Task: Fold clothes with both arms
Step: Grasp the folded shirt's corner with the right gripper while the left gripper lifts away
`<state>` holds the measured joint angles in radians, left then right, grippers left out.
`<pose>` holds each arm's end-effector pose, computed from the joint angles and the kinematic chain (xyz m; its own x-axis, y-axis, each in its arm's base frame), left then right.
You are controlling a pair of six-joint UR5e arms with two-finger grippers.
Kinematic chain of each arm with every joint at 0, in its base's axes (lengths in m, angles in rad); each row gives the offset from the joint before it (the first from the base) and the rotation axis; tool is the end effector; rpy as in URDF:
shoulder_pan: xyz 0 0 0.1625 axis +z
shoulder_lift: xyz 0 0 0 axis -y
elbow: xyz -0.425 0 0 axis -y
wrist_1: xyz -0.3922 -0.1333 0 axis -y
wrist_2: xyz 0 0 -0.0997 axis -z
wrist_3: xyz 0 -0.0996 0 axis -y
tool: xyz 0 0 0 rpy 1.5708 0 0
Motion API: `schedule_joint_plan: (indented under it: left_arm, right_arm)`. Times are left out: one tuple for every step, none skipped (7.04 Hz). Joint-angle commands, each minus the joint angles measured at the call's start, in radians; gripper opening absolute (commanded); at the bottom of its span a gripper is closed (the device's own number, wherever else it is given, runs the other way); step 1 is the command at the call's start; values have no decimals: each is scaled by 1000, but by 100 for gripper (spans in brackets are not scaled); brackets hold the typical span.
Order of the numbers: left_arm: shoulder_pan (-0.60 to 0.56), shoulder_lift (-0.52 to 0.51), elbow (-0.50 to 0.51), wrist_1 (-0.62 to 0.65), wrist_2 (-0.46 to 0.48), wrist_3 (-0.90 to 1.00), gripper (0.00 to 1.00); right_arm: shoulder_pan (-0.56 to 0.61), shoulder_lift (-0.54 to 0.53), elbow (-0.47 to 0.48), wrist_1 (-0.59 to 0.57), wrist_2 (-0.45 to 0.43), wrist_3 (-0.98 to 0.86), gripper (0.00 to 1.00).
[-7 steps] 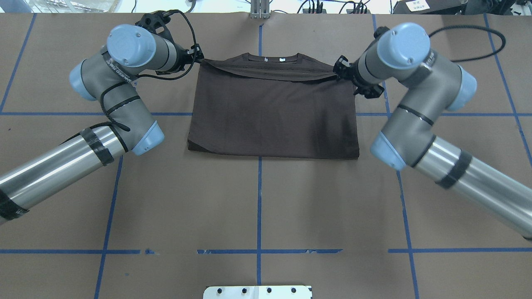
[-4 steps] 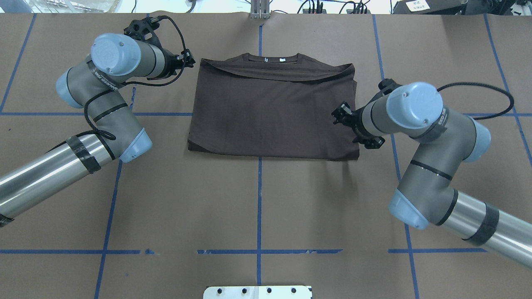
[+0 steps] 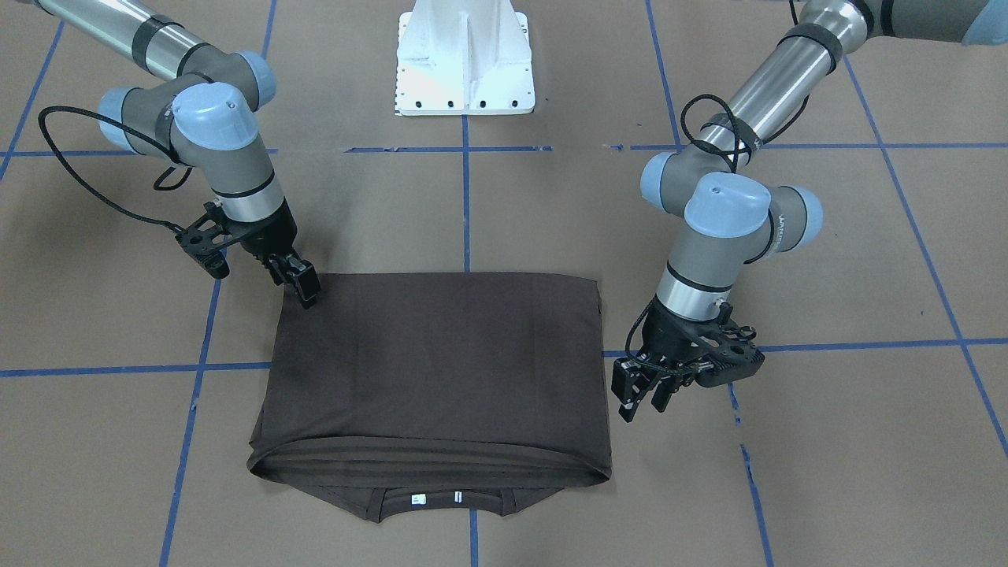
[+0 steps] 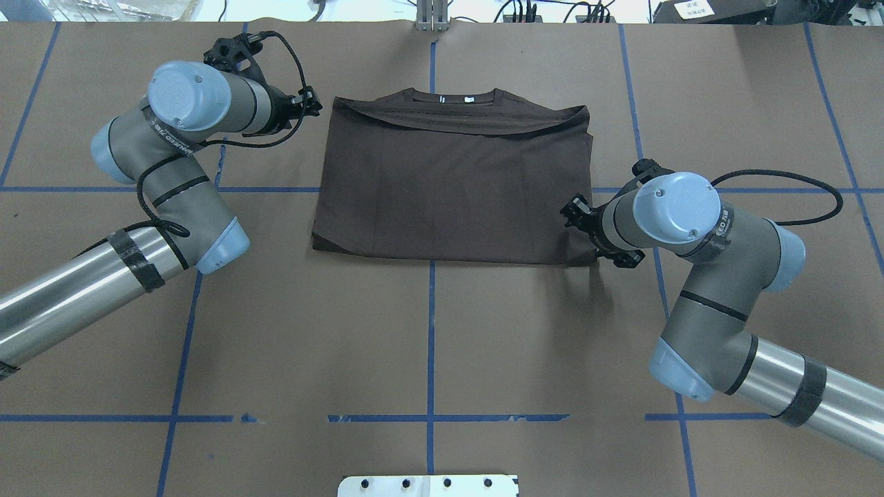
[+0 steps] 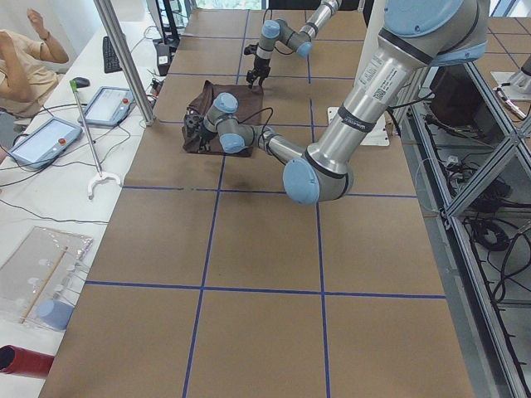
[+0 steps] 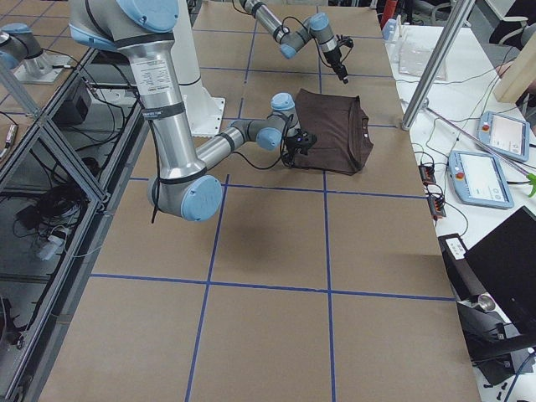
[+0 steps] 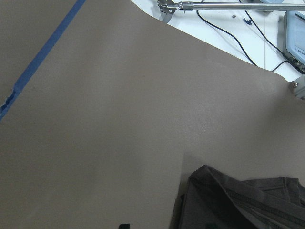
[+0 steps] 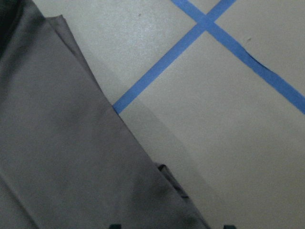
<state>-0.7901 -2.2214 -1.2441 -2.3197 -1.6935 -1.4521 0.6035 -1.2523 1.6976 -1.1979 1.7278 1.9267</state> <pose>0.4514 -0.6278 0.3355 0.4083 -0.2452 -0.8793 0.5852 0.8096 0.0460 -0.4494 -0.4528 0.3917 0.3650 0.6695 0.6469 -0.6334 0.6878 -0.3545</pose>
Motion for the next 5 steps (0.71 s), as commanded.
schedule_joint_plan:
  left_arm:
    - [0,0,0,0,0,1,62]
    - [0,0,0,0,0,1,62]
    - [0,0,0,0,0,-1,62]
    - [2,-1,-1,-1,0,-2,62]
    - [0,-1,-1,-1,0,-2,62]
  right_arm:
    - [-1,-19,2,1,-4,-2,73]
    - [-1,-19,5,1,-4,3,65]
    - [-1,-18,11,0,-2,6,18]
    - [-2,-25,10,1,-2,6,0]
    - [-4,-25,17,1,2,8,0]
